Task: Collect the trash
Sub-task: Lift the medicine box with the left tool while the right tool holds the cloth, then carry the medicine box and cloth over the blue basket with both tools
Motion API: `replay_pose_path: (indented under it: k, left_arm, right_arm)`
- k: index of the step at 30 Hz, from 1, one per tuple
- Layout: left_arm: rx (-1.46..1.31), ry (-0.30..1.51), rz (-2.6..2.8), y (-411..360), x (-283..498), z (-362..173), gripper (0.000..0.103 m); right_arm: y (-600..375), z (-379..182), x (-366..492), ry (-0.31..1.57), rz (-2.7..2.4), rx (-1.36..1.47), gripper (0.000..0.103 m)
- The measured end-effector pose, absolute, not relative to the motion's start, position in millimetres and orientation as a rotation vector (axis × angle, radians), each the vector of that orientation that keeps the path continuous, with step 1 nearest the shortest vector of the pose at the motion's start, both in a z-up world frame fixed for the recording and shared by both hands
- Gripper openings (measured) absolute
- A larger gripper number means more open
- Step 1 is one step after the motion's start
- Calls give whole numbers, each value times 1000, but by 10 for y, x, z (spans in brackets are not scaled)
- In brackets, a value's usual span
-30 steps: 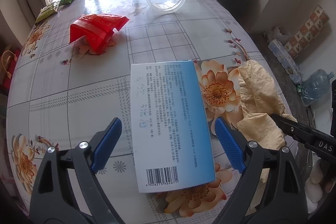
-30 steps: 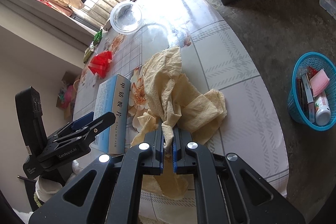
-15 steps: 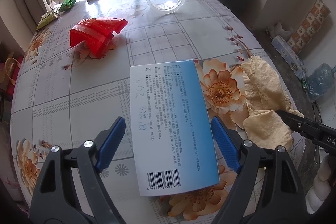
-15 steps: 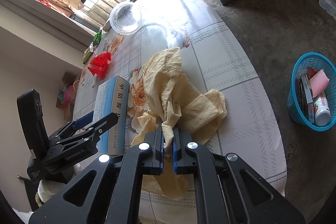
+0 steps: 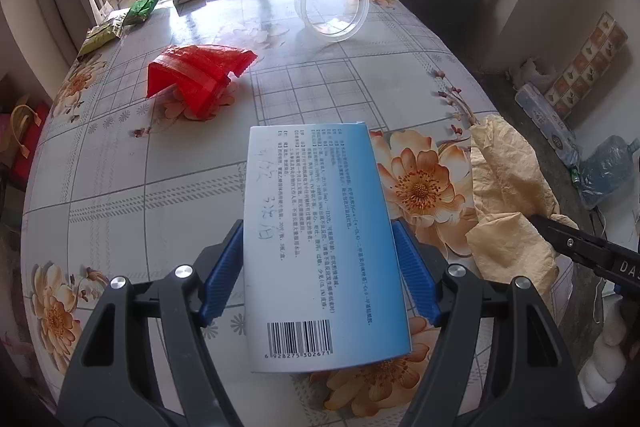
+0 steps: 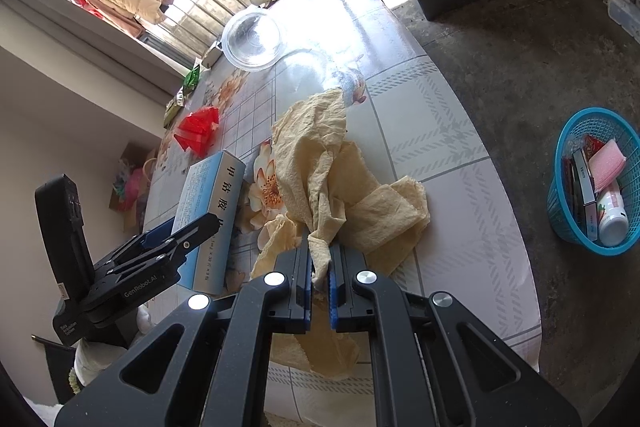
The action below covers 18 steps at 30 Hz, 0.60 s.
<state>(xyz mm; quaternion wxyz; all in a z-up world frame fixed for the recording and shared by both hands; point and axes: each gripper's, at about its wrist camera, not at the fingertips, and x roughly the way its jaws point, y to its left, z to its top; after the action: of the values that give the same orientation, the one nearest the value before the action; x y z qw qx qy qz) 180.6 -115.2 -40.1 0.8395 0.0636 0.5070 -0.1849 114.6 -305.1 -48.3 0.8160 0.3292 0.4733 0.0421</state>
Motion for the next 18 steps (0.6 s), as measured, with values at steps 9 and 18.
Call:
replay_pose_path:
  k: [9, 18]
  left_arm:
    - [116, 1012, -523, -1428, 1718, -79, 69]
    - [185, 1024, -836, -2630, 1565, 131, 69]
  right_arm:
    - [-3321, -377, 923, 909, 64, 770, 6]
    - [-4319, -378, 275, 759, -133, 910, 6]
